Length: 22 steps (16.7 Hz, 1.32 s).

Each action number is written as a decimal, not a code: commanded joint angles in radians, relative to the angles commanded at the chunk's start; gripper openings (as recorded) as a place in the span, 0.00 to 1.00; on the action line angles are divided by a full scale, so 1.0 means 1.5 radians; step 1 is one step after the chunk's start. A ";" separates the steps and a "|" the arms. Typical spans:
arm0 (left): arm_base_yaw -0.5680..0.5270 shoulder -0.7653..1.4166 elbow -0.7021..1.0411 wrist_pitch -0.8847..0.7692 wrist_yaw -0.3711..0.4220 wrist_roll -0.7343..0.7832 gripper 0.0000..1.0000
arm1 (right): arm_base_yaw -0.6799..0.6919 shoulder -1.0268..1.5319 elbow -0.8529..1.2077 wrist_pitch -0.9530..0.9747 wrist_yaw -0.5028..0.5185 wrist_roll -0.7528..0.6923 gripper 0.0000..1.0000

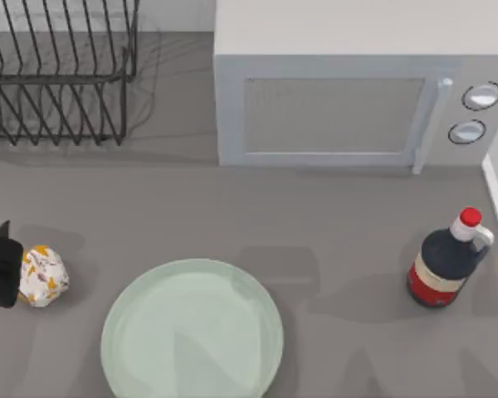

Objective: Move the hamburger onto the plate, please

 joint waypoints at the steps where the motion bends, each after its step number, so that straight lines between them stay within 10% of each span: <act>1: -0.004 0.072 0.039 -0.037 0.000 0.026 1.00 | 0.000 0.000 0.000 0.000 0.000 0.000 1.00; 12: -0.039 0.689 0.418 -0.373 0.000 0.267 1.00 | 0.000 0.000 0.000 0.000 0.000 0.000 1.00; 22: -0.041 0.764 0.473 -0.411 -0.001 0.301 1.00 | 0.000 0.000 0.000 0.000 0.000 0.000 1.00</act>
